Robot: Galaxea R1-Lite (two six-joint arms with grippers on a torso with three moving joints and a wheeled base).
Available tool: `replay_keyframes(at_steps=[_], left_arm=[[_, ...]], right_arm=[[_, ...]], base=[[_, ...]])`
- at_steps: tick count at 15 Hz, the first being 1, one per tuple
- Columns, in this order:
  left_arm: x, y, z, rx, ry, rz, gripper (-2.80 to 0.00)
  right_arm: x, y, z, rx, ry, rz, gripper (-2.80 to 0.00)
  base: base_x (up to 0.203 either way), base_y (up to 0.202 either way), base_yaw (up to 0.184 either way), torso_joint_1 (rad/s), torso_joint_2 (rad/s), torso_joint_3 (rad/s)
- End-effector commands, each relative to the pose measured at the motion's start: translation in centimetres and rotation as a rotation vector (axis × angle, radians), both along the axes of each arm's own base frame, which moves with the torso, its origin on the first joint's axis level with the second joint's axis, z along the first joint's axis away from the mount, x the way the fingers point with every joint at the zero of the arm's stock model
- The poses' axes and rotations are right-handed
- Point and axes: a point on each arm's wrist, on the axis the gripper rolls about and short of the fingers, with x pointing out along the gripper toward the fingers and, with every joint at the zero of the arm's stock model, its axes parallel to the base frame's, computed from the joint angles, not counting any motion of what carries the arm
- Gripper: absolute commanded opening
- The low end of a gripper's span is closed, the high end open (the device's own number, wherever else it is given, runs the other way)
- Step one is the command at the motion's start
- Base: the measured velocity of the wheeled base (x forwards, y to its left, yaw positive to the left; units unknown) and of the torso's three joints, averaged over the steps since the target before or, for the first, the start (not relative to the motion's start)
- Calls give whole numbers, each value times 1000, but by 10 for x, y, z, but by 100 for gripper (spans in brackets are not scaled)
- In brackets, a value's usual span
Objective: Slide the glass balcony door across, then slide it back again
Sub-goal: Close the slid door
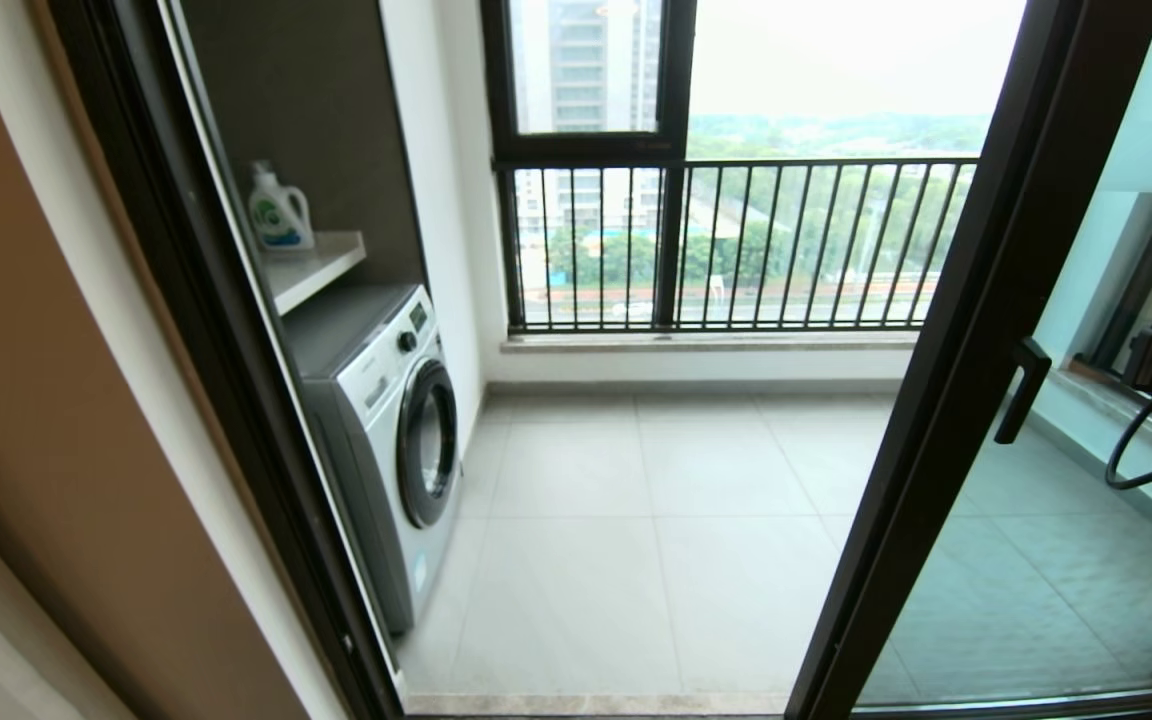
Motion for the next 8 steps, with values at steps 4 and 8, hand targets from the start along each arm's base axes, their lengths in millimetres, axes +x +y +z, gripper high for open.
replay_keyframes(at_steps=[4,8], left_arm=[[0,0,0,0,1,1,-280],[0,0,0,0,2,1,-280]], right_arm=[[26,-38,-48,24,47,-46,-280],[42,-51,-64,-1,43,-52,-280]], base=[[0,0,0,0,0,0],[0,0,0,0,0,0]])
